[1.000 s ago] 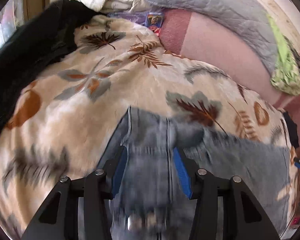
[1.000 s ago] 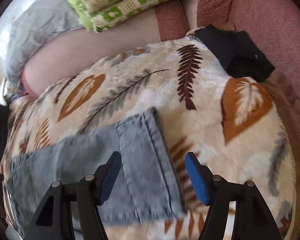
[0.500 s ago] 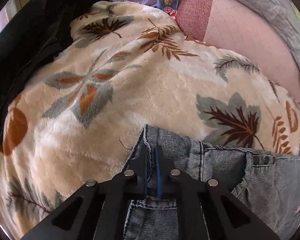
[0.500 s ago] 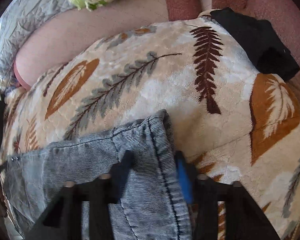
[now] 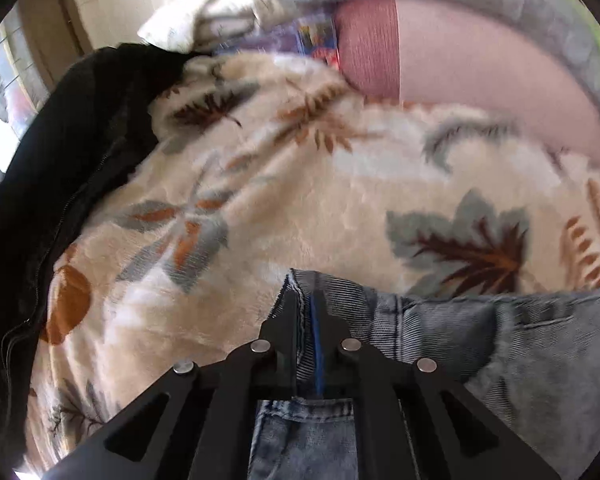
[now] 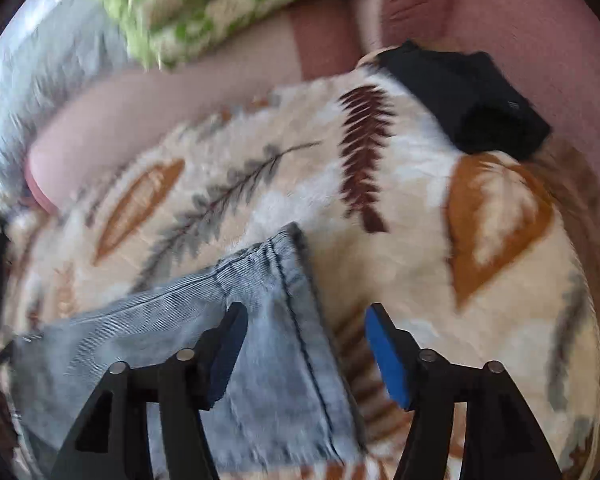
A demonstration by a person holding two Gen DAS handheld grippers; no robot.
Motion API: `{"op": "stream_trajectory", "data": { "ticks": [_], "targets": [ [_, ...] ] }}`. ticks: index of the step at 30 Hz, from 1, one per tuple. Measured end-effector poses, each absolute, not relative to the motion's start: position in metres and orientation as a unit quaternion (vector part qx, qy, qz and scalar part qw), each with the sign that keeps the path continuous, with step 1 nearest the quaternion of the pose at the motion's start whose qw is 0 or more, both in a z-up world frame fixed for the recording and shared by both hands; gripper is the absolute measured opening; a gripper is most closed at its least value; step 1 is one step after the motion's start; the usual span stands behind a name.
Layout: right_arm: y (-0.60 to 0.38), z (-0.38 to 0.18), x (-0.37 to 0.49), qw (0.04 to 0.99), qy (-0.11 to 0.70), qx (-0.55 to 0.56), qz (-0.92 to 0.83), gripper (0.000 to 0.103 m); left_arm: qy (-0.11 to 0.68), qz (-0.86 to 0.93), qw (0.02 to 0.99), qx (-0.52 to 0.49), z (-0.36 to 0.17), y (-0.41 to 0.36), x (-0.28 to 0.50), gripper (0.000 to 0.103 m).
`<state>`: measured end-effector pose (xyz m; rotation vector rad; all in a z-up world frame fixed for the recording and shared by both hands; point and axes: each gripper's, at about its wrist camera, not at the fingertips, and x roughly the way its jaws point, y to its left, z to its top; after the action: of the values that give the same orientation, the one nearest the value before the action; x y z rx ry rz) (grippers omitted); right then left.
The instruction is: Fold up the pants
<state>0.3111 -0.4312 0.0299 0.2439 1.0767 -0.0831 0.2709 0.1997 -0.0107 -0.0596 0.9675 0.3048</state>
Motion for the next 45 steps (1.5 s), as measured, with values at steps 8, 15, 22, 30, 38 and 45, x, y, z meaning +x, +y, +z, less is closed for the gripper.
{"op": "stream_trajectory", "data": {
  "ticks": [8, 15, 22, 30, 38, 45],
  "targets": [
    [-0.418, -0.017, 0.287, 0.804, 0.584, 0.109, -0.013, 0.029, 0.457, 0.108, 0.879, -0.086, -0.001, 0.191, 0.222, 0.048],
    [-0.386, 0.015, 0.251, 0.821, 0.567, -0.037, -0.055, 0.018, 0.508, 0.123, 0.850, -0.071, -0.041, 0.187, 0.220, 0.051],
    [-0.428, 0.027, 0.253, 0.835, 0.543, 0.065, -0.057, 0.061, 0.485, 0.123, 0.863, -0.070, -0.021, 0.198, 0.226, 0.050],
    [-0.419, 0.036, 0.330, 0.839, 0.533, 0.112, -0.014, 0.062, 0.477, 0.099, 0.855, -0.181, -0.011, 0.242, 0.261, 0.050],
    [-0.403, -0.011, 0.366, 0.814, 0.572, 0.102, -0.017, 0.062, 0.511, 0.093, 0.833, -0.193, -0.041, 0.242, 0.297, 0.040],
    [-0.388, -0.003, 0.372, 0.822, 0.566, 0.056, -0.018, 0.018, 0.513, 0.123, 0.842, -0.116, -0.036, 0.228, 0.302, 0.005]
  ]
}}
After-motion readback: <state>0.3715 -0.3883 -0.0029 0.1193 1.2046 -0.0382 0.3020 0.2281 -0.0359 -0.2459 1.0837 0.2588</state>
